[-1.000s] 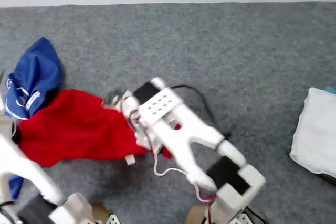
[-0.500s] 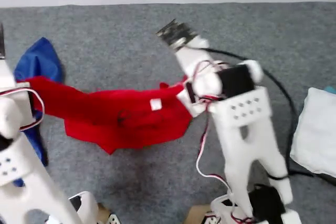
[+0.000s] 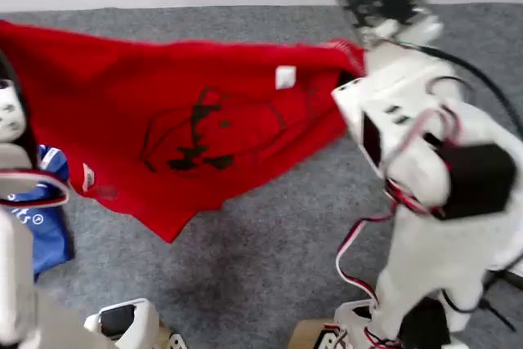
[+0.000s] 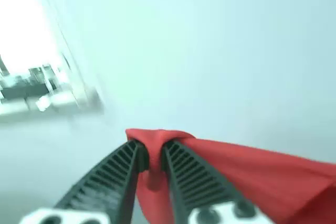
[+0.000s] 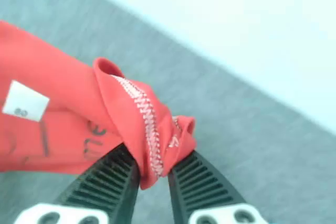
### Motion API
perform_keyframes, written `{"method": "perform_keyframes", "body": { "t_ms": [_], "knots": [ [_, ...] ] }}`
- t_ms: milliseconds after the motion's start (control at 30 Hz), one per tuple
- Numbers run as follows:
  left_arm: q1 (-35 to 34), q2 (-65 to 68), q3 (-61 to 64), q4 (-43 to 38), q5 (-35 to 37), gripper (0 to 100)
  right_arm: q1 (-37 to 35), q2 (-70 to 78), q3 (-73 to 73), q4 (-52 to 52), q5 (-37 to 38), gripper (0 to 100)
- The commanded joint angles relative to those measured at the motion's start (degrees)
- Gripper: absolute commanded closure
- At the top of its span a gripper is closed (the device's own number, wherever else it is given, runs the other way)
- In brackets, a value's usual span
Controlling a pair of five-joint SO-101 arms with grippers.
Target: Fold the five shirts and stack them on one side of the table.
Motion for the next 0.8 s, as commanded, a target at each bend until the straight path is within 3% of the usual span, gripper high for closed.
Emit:
{"method": "perform_keyframes", "body": {
  "t_ms": [0, 400, 767],
  "knots": [
    [0.3, -0.9, -4.2, -4.2, -2.0, 99, 4.5, -2.1, -5.5, -1.7, 1.5, 98.8],
    [0.4, -1.1, -8.7, -4.5, -1.9, 99, 8.0, -2.0, -7.3, 2.9, 1.5, 98.8],
    [0.4, -2.5, -11.0, 14.9, -8.0, 99, 7.4, -11.0, 6.6, 4.2, 4.7, 98.8]
  ]
}}
